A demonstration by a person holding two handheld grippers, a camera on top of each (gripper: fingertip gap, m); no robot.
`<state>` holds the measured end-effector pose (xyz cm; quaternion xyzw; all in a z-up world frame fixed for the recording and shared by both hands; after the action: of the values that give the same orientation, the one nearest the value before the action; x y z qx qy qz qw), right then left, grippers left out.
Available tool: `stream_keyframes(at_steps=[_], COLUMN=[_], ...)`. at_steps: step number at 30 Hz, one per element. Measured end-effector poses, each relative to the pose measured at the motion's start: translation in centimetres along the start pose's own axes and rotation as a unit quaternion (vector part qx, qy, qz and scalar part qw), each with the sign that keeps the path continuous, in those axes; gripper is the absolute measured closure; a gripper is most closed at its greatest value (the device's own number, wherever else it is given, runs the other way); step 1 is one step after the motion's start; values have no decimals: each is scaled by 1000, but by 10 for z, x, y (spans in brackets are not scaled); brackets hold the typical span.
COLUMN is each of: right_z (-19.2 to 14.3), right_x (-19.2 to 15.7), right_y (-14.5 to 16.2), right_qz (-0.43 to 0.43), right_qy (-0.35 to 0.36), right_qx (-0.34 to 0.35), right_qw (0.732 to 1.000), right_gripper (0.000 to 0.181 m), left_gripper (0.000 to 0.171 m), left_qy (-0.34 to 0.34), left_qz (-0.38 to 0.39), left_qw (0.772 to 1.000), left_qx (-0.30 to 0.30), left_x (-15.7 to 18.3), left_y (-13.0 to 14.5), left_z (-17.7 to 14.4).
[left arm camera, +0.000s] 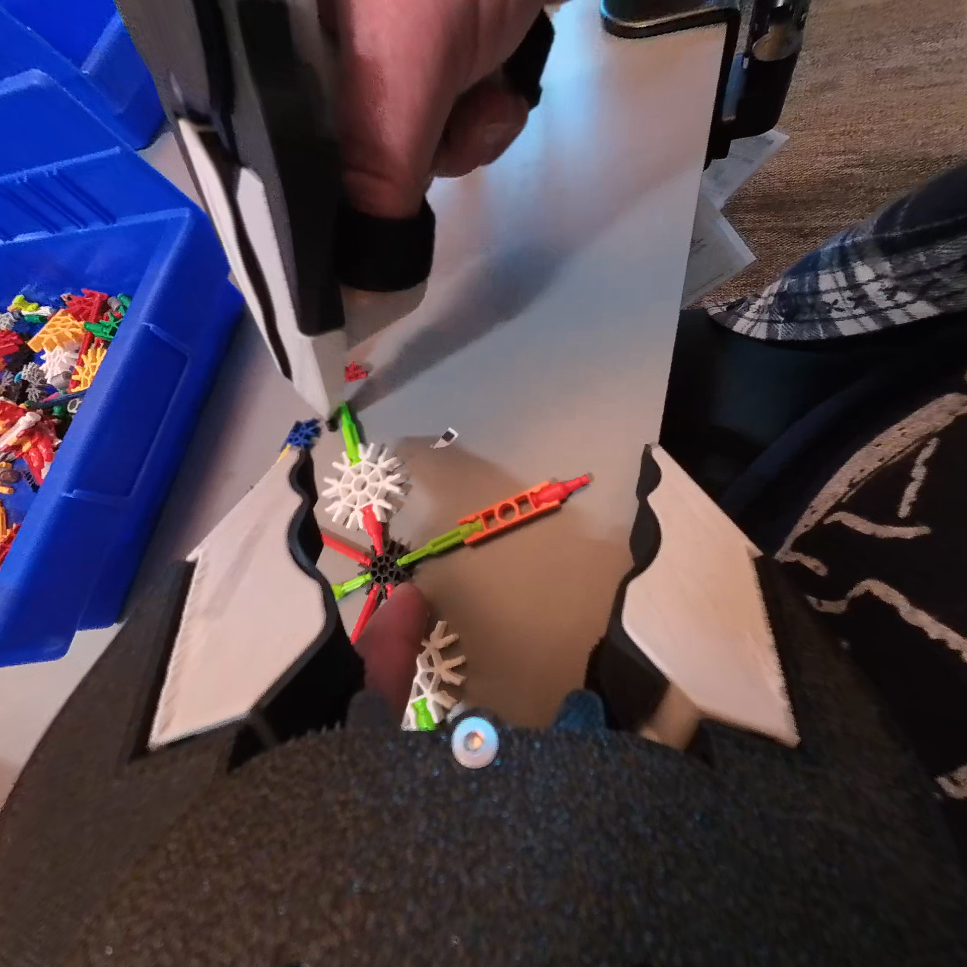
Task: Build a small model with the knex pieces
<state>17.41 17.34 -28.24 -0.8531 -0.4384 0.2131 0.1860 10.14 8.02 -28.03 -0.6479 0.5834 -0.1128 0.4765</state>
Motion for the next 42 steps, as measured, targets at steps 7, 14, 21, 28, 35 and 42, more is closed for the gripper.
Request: stream_keyframes(at_steps=[7,14,21,28,35,42], right_z=[0,-3,1,1,0,-5], right_x=[0,-5,-3,-1,-1,3], right_y=[0,-4,-1,-1,-1,-2], right_qz=[-51,-46,-12,-28,-35,-28], right_qy=[11,15,24,41,38,37], right_qx=[-27,-30,-23,-29,-29,-14], right_qw=[998,998,999,998,998,999], right_gripper=[177,171,166,172,179,176], left_gripper=[52,54,53,53,53,53], left_qy=[1,2,-3,-4,-12,-19], left_qz=[-1,1,-2,-1,-7,-10], left_qw=[1000,1000,1000,1000,1000,1000], left_qx=[-2,-4,-4,-2,-4,-5], left_x=[2,5,4,4,2,1], left_y=[-1,-1,-1,-1,-1,0], left_z=[-1,-2,-1,-2,-1,-1])
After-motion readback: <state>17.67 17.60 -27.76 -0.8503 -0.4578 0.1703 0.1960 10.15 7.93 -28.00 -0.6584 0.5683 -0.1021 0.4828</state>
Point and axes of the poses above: each gripper's, where its closed fingertips meet, z out along the fingers, y out of its underside, x = y × z across the jaws, the point moved 5 cm from there along -z, back along the fingers, and after that the axes turned 13 degrees about -y, right-handed, at the moved point
